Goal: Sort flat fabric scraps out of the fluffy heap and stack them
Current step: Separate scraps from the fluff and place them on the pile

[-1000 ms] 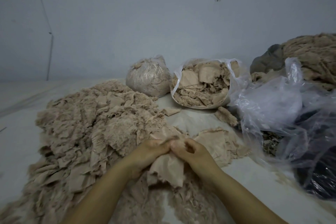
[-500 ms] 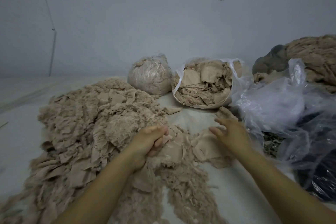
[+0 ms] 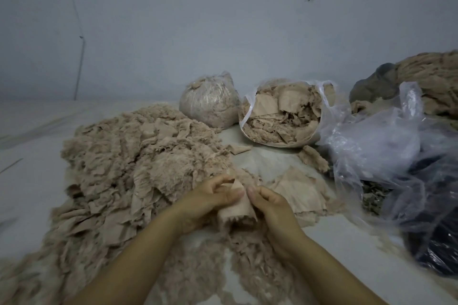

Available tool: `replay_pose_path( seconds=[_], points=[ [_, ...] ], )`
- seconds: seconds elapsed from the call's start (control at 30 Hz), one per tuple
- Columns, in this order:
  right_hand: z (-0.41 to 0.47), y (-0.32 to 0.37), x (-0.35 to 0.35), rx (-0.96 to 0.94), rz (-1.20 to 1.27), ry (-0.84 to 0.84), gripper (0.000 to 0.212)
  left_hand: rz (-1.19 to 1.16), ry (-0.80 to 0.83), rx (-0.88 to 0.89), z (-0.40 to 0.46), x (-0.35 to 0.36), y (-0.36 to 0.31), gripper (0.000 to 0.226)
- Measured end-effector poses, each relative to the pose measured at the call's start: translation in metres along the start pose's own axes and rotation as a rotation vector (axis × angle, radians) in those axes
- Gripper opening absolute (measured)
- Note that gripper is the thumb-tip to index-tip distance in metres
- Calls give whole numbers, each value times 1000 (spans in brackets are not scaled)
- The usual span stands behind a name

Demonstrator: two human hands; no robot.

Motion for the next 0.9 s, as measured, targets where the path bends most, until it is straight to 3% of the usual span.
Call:
replay_pose_path(
  seconds=[0.1,0.2,0.27,0.37,0.47,0.57,0.67,0.73,0.83,0.9],
  points=[
    [-1,-2,-4,32,33,-2,30,8,-42,29,1,-2,6,35],
    [-3,-5,-4,36,-16,6,16,-104,-200,13,3,-9,10,26],
    [-3,-2,-8,-81,-210,-73,29,-104,-261,-37,1,-14,12,39],
    [-9,12,-6,-346,-515,-189,38,-126,-180,-83,-2,-12,14,61],
    [-15,14,0,-452,-542,-121,41,-181,-233,-56,-3,-11,11,55],
    [-13,13,-1,-330,-239,-60,38,-184,-266,-74,-3,-11,14,54],
    [-7,13,1,-144,59,-27,14,-214,-113,-115,-6,-1,18,47],
    [-5,13,3,-64,187,18,23,-257,-67,-102,-7,3,18,36],
    [-7,8,5,7,174,47,38,-342,-149,-43,-5,2,17,34],
    [-9,0,6,75,104,65,35,-359,-237,-11,-3,-1,16,33]
  ],
)
Point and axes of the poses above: each hand's wrist, its own z-axis towards the middle knuckle, its own x-axis out of the palm, y = z × x, the point moved 4 cm from there along z, towards the middle knuckle, and after that the axes turned 2 degrees about x, right-handed, at the moved point
